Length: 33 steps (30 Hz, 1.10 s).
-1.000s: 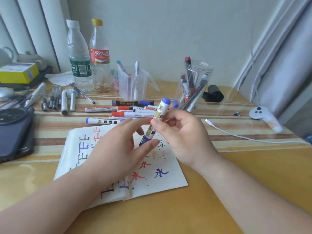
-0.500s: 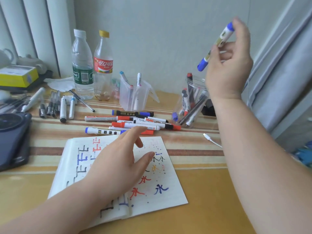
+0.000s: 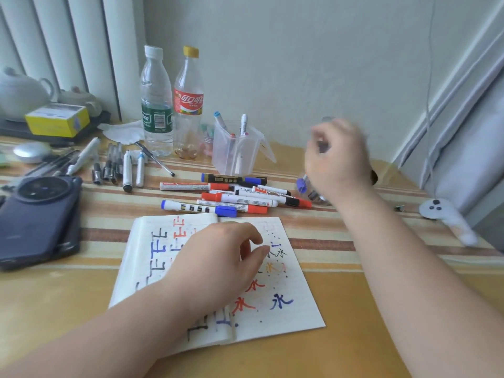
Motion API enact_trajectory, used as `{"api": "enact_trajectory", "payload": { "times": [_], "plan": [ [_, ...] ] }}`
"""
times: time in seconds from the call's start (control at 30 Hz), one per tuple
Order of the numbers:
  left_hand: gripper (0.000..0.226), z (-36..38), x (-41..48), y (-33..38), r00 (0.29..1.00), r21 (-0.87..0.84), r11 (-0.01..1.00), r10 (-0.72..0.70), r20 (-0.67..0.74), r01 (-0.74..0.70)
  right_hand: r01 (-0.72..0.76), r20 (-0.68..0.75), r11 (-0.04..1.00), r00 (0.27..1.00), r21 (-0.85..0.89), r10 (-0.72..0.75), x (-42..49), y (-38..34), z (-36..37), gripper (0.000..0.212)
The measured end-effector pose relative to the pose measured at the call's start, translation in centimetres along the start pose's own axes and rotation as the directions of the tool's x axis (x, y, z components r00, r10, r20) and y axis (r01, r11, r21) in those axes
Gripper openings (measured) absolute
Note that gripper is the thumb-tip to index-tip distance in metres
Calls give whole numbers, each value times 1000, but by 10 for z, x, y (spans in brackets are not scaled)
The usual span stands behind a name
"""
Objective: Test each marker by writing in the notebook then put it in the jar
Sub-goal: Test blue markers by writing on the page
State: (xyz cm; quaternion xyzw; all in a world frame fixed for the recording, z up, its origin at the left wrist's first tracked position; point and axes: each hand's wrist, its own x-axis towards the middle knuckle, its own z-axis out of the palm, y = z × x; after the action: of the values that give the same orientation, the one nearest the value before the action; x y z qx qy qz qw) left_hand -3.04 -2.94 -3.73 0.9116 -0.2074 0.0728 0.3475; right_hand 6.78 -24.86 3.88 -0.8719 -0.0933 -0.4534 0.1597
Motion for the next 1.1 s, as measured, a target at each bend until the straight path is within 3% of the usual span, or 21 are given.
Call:
{"api": "enact_trajectory", "payload": {
  "times": [0.03, 0.1, 0.17, 0.3, 0.43, 0.57, 0.73, 0.8, 0.9, 0.93, 0.97, 1.0, 1.07, 1.1],
  "plan": [
    [26, 0, 0, 1, 1000, 3, 1000, 2, 10, -2, 24, 204, 998, 978, 63, -36, -9, -13, 6, 17],
    [24, -1, -1, 2, 1000, -6, 1000, 9, 12, -9, 25, 576, 996, 814, 89, -72, -28, -37, 18, 17],
    [22, -2, -1, 1, 1000, -26, 1000, 9, 1, -9, 78, 704, 996, 704, 51, -92, -41, -51, 32, 28],
    [18, -5, -3, -1, 1000, -22, 1000, 9, 18, -9, 116, 733, 989, 664, 94, -148, -49, -62, 44, 30],
    [14, -5, -3, 1, 1000, -31, 999, 13, 14, -12, 43, 788, 986, 596, 163, -157, -51, -73, 50, 23],
    [15, -6, -3, -2, 999, -65, 998, -15, -41, 13, 153, 835, 986, 532, 72, -143, -48, -86, 50, 20],
    [16, -8, -5, -1, 999, -75, 997, -24, -45, 20, 314, 910, 942, 415, -121, -21, -37, -99, 53, 10],
    [18, -8, -5, -3, 999, -66, 997, -29, -45, 26, 314, 908, 934, 418, -170, 24, -36, -96, 48, 6],
    [17, -8, -5, -5, 998, -75, 997, -36, -57, 32, 54, 824, 977, 548, -204, 142, -39, -78, 28, 7],
    [18, -8, -5, -5, 997, -88, 995, -44, -60, 39, -82, 806, 977, 554, -197, 208, -41, -72, 17, 12],
    [20, -9, -5, -4, 996, -99, 994, -55, -64, 48, -273, 814, 952, 517, -137, 265, -45, -67, 6, 14],
    [24, -9, -5, -3, 996, -107, 992, -67, -65, 60, -492, 854, 870, 436, -38, 284, -50, -64, -6, 12],
    [39, -10, -5, -1, 996, -98, 992, -85, -38, 81, -811, 946, 574, 263, 111, 188, -63, -59, -30, 9],
    [47, -10, -5, 0, 997, -72, 994, -81, -11, 80, -873, 968, 467, 221, 142, 119, -71, -57, -40, 14]
  ]
}}
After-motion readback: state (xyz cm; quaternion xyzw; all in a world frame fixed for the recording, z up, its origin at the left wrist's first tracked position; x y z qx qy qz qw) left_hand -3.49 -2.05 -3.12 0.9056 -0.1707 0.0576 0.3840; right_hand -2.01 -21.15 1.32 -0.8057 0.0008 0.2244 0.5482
